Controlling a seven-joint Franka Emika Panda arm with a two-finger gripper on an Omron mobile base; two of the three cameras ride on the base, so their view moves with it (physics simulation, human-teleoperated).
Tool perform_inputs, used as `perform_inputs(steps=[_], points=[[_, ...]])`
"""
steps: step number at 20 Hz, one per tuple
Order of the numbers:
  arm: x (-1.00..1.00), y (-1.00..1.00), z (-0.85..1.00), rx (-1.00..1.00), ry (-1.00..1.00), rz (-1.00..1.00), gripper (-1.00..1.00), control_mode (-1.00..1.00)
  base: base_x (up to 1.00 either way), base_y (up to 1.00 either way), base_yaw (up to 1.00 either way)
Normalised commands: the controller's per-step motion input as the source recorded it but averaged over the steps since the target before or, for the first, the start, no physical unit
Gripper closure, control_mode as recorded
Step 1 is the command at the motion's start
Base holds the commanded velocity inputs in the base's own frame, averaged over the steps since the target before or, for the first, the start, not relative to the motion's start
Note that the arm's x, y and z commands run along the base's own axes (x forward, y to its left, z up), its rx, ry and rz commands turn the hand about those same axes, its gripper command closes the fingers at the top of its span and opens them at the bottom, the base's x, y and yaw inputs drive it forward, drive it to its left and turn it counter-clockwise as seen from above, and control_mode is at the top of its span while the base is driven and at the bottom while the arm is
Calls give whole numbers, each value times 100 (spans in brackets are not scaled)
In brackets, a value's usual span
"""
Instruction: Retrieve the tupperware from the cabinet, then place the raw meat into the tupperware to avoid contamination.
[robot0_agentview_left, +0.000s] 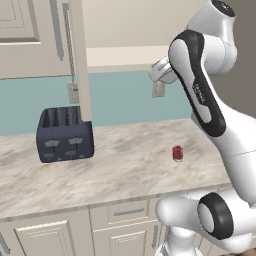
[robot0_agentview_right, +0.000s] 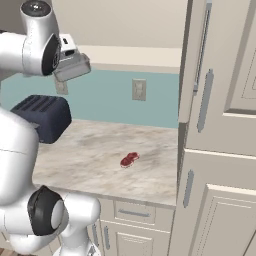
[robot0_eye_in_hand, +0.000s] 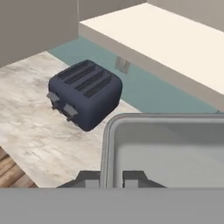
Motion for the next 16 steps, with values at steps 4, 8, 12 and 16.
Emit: perform_inputs(steps=[4, 8, 12, 16], points=[[-44, 0, -10, 4, 19, 2, 100, -100, 0, 0, 0], [-28, 0, -44, 1, 17, 4, 100, -100, 0, 0, 0], [-16, 0, -56, 0, 16, 5, 100, -100, 0, 0, 0], [-6, 0, -64, 0, 16, 4, 100, -100, 0, 0, 0]])
